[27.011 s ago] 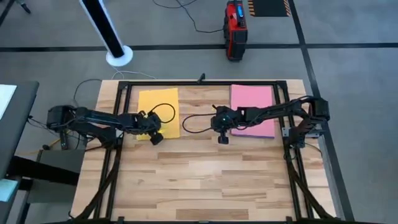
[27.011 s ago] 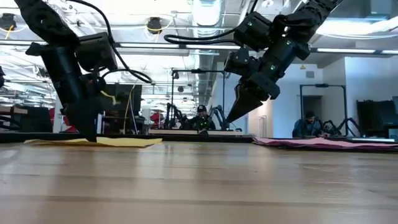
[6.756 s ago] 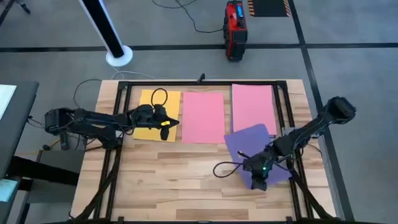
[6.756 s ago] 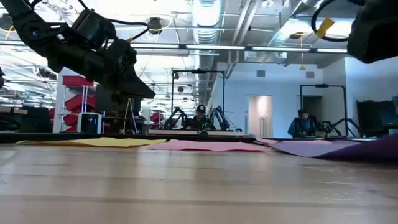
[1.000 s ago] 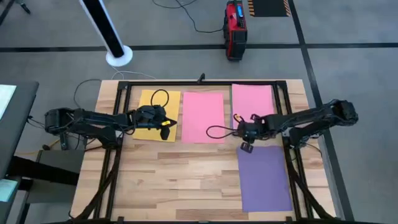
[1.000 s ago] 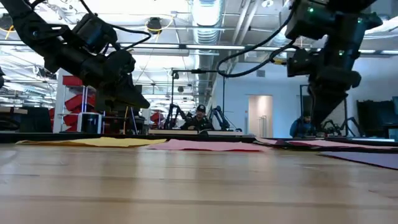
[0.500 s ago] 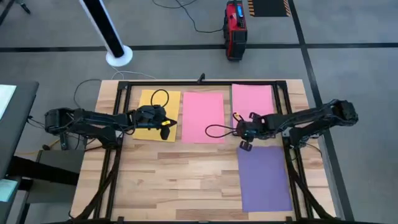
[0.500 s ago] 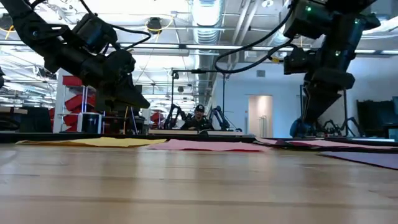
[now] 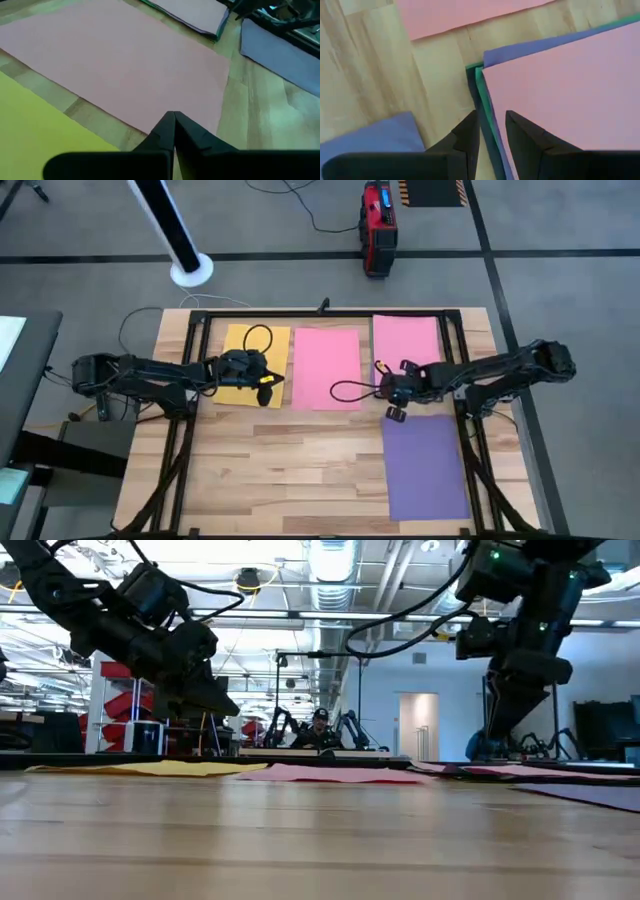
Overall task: Organize paper
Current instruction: Stack the right pink colored paper on top of the left pink colored paper
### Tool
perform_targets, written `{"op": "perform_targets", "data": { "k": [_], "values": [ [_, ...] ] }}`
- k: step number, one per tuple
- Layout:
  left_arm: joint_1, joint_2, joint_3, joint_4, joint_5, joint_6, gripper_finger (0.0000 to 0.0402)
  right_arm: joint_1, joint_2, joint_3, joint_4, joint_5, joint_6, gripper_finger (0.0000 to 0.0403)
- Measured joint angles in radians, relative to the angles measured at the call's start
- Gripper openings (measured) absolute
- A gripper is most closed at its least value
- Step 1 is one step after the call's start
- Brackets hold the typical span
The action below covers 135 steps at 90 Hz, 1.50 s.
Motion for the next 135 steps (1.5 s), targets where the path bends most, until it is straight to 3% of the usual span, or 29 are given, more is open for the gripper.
{"op": "perform_targets", "data": {
  "k": [74, 105, 135],
  "values": [
    [0.000, 0.000, 0.000, 0.001, 0.025, 0.039, 0.0000, -0.006, 0.000, 0.000, 0.000, 0.002, -0.064, 0.0095],
    [0.000, 0.000, 0.000, 0.001, 0.013, 0.068, 0.0001, -0.013, 0.000, 0.000, 0.021, 0.007, -0.078, 0.0153],
    [0.000, 0.000, 0.000, 0.001, 0.057, 0.093, 0.0079, -0.012, 0.001, -0.002, 0.057, 0.007, -0.098, 0.0162]
  ]
}}
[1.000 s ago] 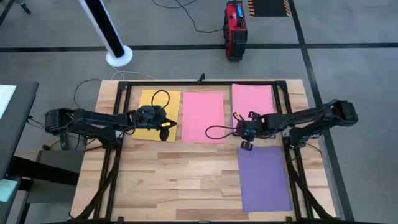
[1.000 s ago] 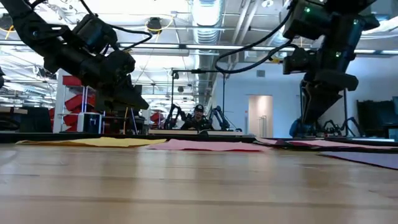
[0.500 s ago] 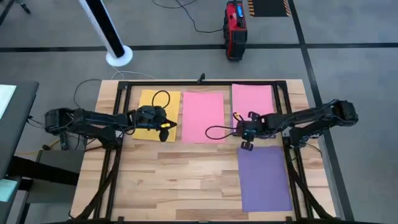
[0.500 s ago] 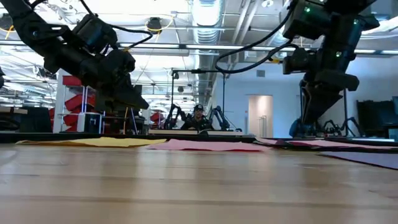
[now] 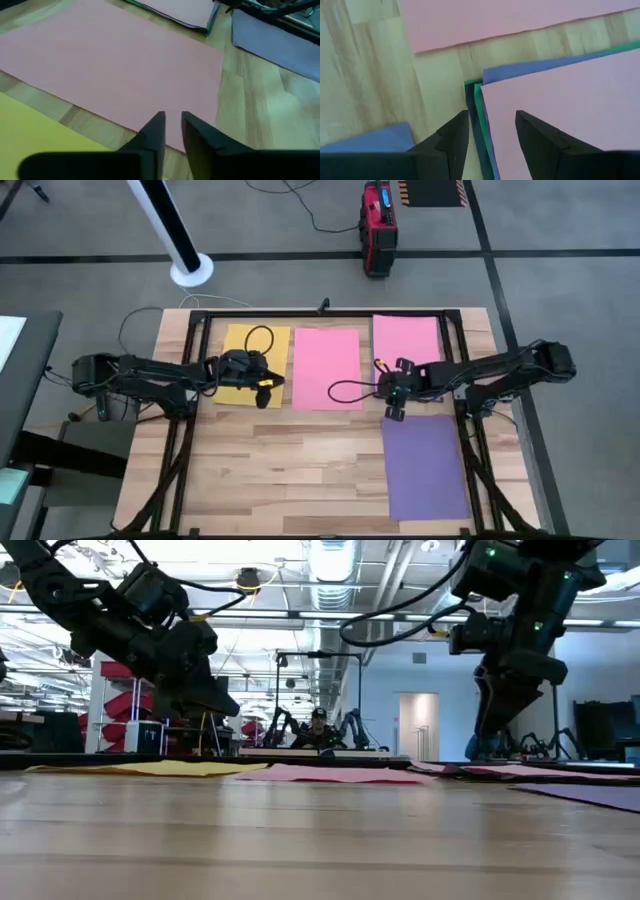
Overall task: Organize paper
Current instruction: Stack the right pink colored paper on top of the left pink colored paper
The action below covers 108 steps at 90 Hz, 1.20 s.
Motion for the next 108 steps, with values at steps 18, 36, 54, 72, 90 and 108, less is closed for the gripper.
{"op": "perform_targets", "data": {
  "k": [18, 36, 54, 72, 90, 108],
  "values": [
    [0.000, 0.000, 0.000, 0.000, 0.002, 0.002, 0.0105, 0.000, 0.024, -0.030, 0.003, 0.004, 0.015, 0.0162],
    [0.000, 0.000, 0.000, -0.001, 0.003, -0.015, 0.0106, 0.012, 0.141, -0.035, 0.094, 0.004, 0.012, 0.0162],
    [-0.001, 0.000, 0.000, -0.002, 0.023, -0.024, 0.0107, 0.041, 0.167, -0.035, 0.113, 0.006, 0.004, 0.0162],
    [-0.001, 0.000, 0.000, -0.002, 0.024, -0.025, 0.0107, 0.021, 0.125, -0.035, 0.114, 0.015, -0.006, 0.0162],
    [-0.001, 0.000, 0.000, -0.002, 0.023, -0.040, 0.0107, -0.023, 0.129, -0.035, 0.124, 0.018, -0.063, 0.0162],
    [-0.001, 0.000, 0.000, -0.002, 0.021, -0.051, 0.0107, -0.049, 0.131, -0.035, 0.135, 0.014, -0.106, 0.0162]
  ]
}}
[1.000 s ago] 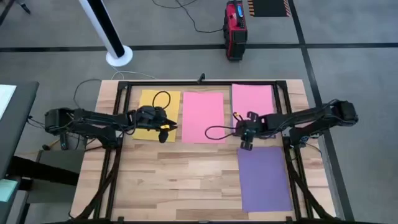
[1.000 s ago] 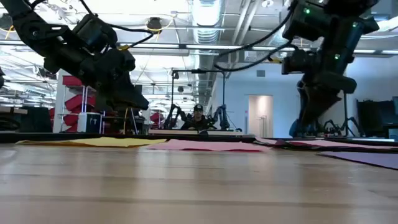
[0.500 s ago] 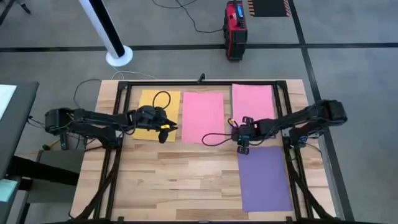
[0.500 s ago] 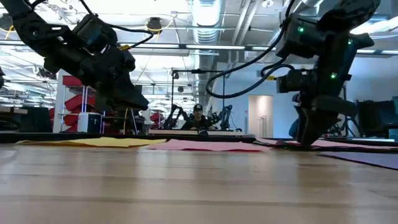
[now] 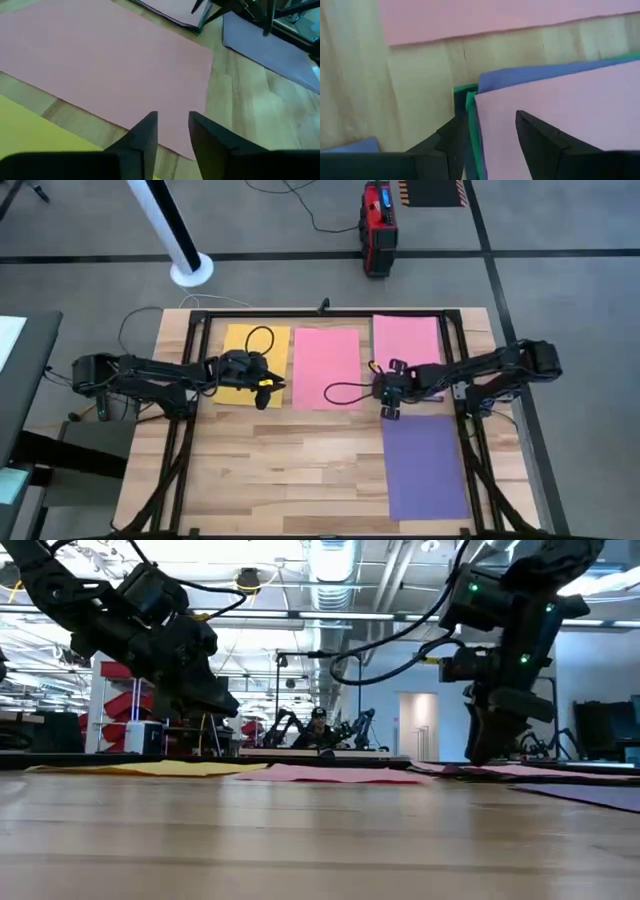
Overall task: Organize paper
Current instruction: Stack the right pink colored paper on top of the left pink colored paper
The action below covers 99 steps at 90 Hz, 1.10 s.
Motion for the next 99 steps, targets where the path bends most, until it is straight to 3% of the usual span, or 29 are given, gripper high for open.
{"op": "perform_targets", "data": {
  "k": [43, 99],
  "values": [
    [0.000, 0.000, 0.000, 0.000, -0.001, 0.010, 0.0107, -0.018, 0.000, -0.043, 0.013, -0.003, -0.012, 0.0121],
    [0.000, 0.000, 0.000, 0.000, -0.016, 0.011, 0.0107, 0.009, 0.000, -0.043, 0.043, -0.009, 0.027, 0.0134]
  ]
}}
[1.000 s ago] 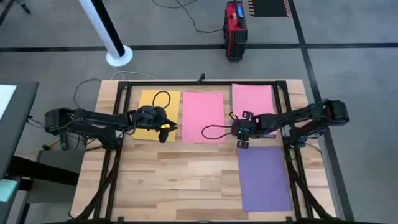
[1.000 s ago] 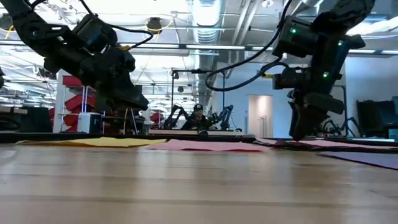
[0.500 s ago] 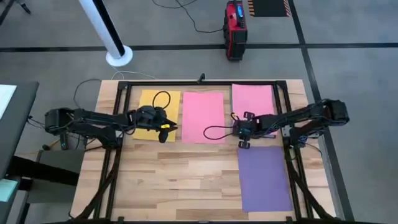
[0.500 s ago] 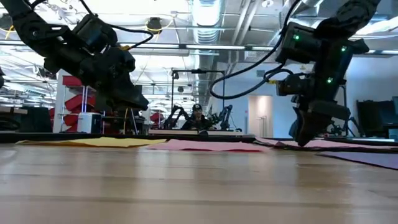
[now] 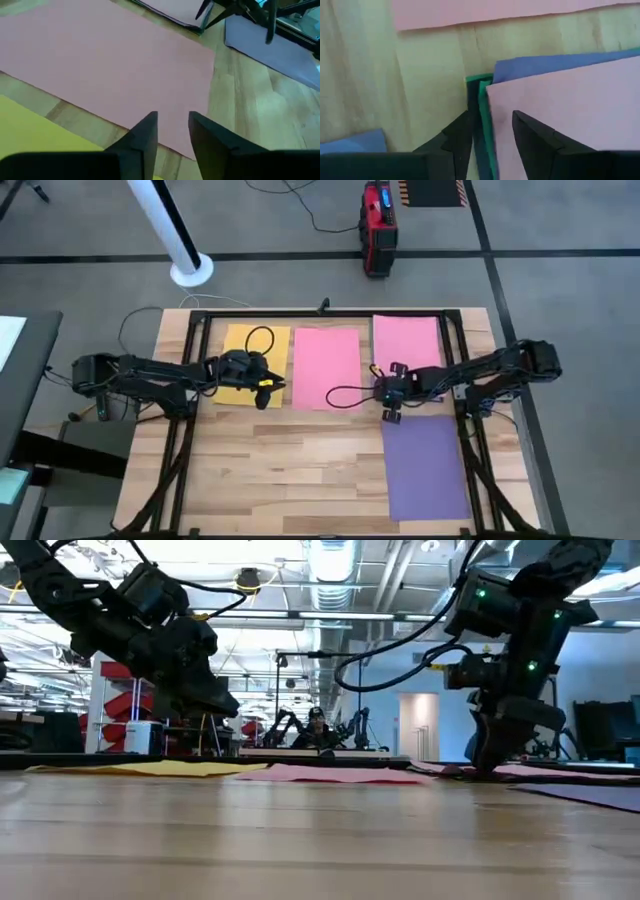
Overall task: Organize paper
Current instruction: Stack the right pink colored paper on top of the left pink colored paper
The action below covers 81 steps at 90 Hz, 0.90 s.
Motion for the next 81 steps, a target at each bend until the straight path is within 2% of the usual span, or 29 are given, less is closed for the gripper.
{"op": "perform_targets", "data": {
  "k": [15, 41, 68, 81],
  "values": [
    [0.000, 0.000, 0.000, 0.000, -0.001, 0.000, 0.0107, -0.026, 0.000, 0.000, 0.001, 0.000, -0.015, 0.0103],
    [0.000, 0.000, 0.000, -0.001, -0.001, 0.000, 0.0107, 0.008, 0.000, 0.000, 0.000, 0.000, -0.018, 0.0007],
    [0.000, 0.000, 0.000, -0.001, 0.000, 0.000, 0.0107, 0.043, -0.001, 0.034, -0.063, -0.008, 0.009, 0.0006],
    [0.000, 0.000, 0.000, -0.001, 0.000, 0.000, 0.0107, 0.044, -0.001, 0.075, -0.046, -0.047, 0.009, 0.0001]
  ]
}}
